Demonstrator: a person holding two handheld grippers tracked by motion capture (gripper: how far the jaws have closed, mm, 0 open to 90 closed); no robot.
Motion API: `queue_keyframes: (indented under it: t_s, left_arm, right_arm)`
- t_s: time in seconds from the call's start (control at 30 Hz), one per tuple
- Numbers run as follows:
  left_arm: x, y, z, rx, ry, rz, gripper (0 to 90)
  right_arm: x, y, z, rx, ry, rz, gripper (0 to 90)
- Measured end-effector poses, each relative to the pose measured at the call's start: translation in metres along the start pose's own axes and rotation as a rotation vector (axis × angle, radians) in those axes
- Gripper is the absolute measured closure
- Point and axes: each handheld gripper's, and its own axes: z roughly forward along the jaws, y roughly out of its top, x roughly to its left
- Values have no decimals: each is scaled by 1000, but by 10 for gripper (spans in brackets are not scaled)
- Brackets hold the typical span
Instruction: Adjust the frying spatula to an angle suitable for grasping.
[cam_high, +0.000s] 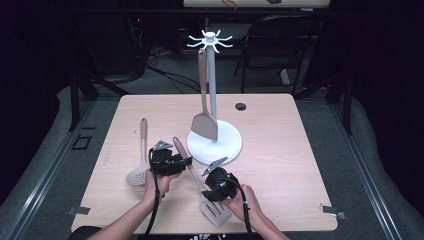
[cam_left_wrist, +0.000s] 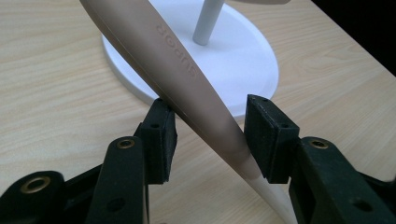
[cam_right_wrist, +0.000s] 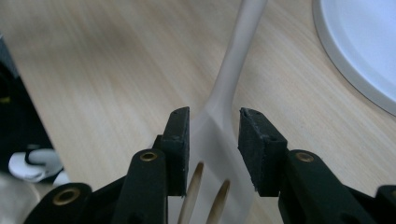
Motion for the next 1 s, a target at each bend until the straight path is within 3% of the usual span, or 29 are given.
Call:
queue_keyframes:
  t_s: [0.07,0.2,0.57,0.83,0.9,1.0]
  left_arm:
    - [-5,2,-4,-22,-13,21,552]
    - [-8,3,-9,-44,-32,28,564]
    - [-14,4,-25,-122,-169,29,635]
    - [-28,1,-26,-97,-214,92,637]
    - [-29,0,-24,-91,-225,91,636]
    - [-27,-2,-19,-70,-274,72,641]
  right_arm:
    - [-6,3,11,7,11,47,629]
    - [-15,2,18,7,73,82,663]
    - [-12,2,7,-52,86,59,710]
    - [-13,1,-3,-72,80,72,729]
    - [-13,0,-4,-76,75,78,732]
    - [-13,0,-5,-75,74,80,733]
